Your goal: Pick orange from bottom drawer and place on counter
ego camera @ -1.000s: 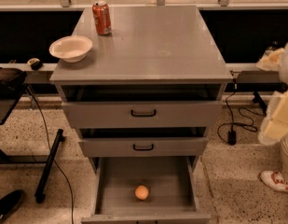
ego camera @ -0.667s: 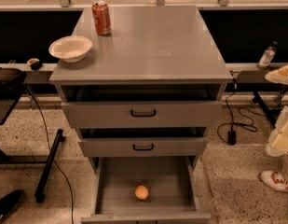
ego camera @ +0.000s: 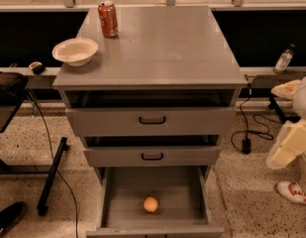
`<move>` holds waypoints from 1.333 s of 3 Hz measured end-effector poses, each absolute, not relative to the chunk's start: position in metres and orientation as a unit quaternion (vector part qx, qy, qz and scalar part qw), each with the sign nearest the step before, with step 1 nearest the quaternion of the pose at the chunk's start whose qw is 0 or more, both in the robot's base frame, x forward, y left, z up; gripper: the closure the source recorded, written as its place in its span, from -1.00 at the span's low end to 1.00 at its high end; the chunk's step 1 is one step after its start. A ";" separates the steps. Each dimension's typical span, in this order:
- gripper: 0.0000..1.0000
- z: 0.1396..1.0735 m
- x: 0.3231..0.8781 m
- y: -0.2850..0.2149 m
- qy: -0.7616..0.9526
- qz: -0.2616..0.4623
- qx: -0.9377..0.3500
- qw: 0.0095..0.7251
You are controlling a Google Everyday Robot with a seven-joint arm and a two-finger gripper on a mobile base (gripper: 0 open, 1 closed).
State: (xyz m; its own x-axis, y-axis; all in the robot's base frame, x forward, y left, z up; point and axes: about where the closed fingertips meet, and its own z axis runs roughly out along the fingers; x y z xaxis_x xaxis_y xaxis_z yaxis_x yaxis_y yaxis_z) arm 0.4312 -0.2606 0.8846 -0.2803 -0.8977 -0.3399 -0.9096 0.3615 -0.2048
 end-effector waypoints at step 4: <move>-1.00 0.703 0.420 -0.205 0.756 0.114 -0.589 0.261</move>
Offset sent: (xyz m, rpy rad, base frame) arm -0.0359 0.0684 -0.2376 0.2989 0.0108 0.0010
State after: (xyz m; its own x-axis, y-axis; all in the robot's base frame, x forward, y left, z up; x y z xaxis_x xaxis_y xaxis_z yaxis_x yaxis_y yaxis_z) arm 0.4200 -0.2052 0.7030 -0.1690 -0.8314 -0.5293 -0.9507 0.2793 -0.1351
